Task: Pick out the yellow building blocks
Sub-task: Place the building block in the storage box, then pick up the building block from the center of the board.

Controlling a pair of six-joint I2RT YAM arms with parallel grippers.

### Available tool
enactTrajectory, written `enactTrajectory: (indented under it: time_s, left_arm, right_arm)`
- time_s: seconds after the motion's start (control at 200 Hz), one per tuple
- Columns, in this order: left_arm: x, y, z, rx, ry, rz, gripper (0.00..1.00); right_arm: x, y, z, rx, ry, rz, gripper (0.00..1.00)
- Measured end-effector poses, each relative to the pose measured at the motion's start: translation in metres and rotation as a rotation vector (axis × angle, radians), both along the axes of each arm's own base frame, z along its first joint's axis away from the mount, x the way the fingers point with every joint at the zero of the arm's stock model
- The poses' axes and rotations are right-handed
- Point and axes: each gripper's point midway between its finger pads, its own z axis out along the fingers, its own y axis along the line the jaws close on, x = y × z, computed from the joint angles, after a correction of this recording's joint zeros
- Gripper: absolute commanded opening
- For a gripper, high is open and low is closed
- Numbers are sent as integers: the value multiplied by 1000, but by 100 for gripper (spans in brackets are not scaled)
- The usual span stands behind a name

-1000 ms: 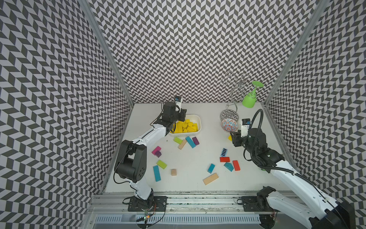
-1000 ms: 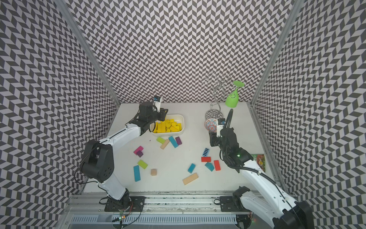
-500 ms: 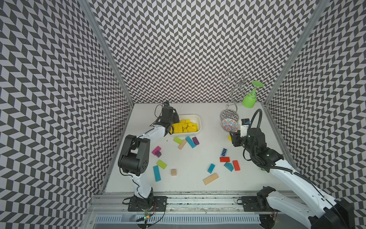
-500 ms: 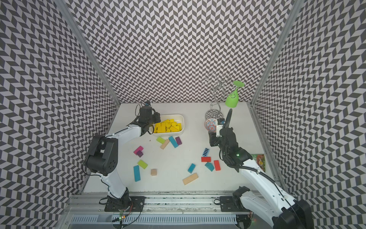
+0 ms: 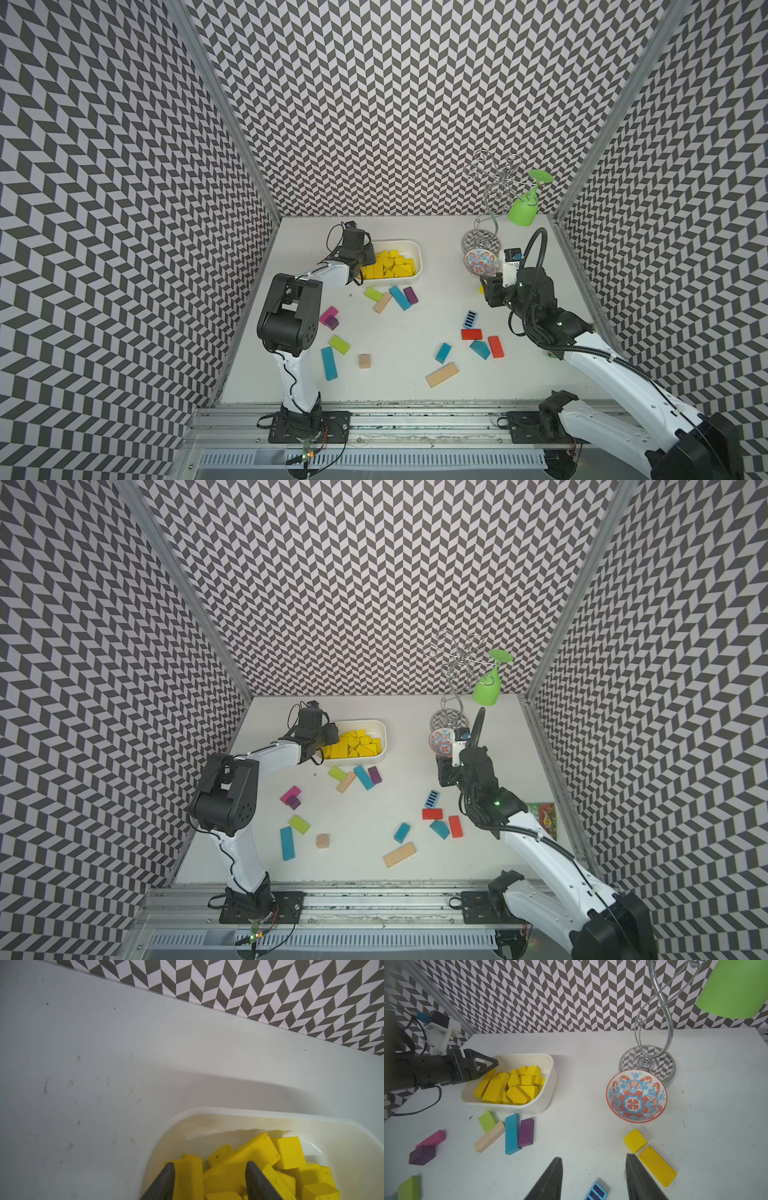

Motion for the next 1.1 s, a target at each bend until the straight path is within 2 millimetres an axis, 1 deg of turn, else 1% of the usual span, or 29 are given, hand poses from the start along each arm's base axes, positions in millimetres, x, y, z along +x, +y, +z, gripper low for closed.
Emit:
enactTrajectory:
  time_s: [0.155, 0.225, 0.255, 0.336, 0.406, 0.466, 0.526, 0.586, 0.626, 0.691, 0.736, 0.816, 0.951, 1.102]
  left_arm:
    - [0, -1, 4, -2, -6, -8, 62]
    - [0, -2, 13, -6, -24, -14, 62]
    - [0, -2, 20, -8, -37, -16, 62]
    - [-2, -2, 46, -20, -88, -20, 62]
    - [-8, 0, 80, -37, -159, -22, 62]
    - [-17, 2, 113, -57, -234, -25, 62]
    - [-29, 5, 142, -76, -308, -24, 61]
    - [-43, 10, 162, -96, -362, -18, 61]
    - [-52, 14, 171, -105, -388, -14, 61]
    - [-65, 20, 176, -121, -405, -1, 61]
    - [-73, 25, 174, -129, -405, 10, 60]
    - [-87, 32, 167, -138, -395, 26, 60]
    - [-108, 40, 153, -148, -373, 49, 60]
    - [-124, 44, 145, -162, -360, 62, 60]
  right_arm:
    - [0, -1, 0, -11, -4, -2, 50]
    - [1, -3, 0, -28, -9, -8, 50]
    - [2, -5, 0, -38, -11, -12, 50]
    - [4, -8, -3, -61, -10, -26, 51]
    - [9, -15, -12, -85, 12, -57, 56]
    - [14, -25, -24, -102, 46, -100, 56]
    - [21, -36, -41, -116, 97, -144, 56]
    - [26, -46, -57, -130, 142, -177, 56]
    - [28, -52, -66, -140, 167, -191, 56]
    - [32, -58, -78, -168, 196, -196, 57]
    - [34, -60, -86, -196, 214, -186, 57]
    - [39, -57, -99, -263, 246, -138, 57]
    - [51, -52, -112, -344, 273, -75, 57]
    - [64, -40, -121, -369, 295, 2, 57]
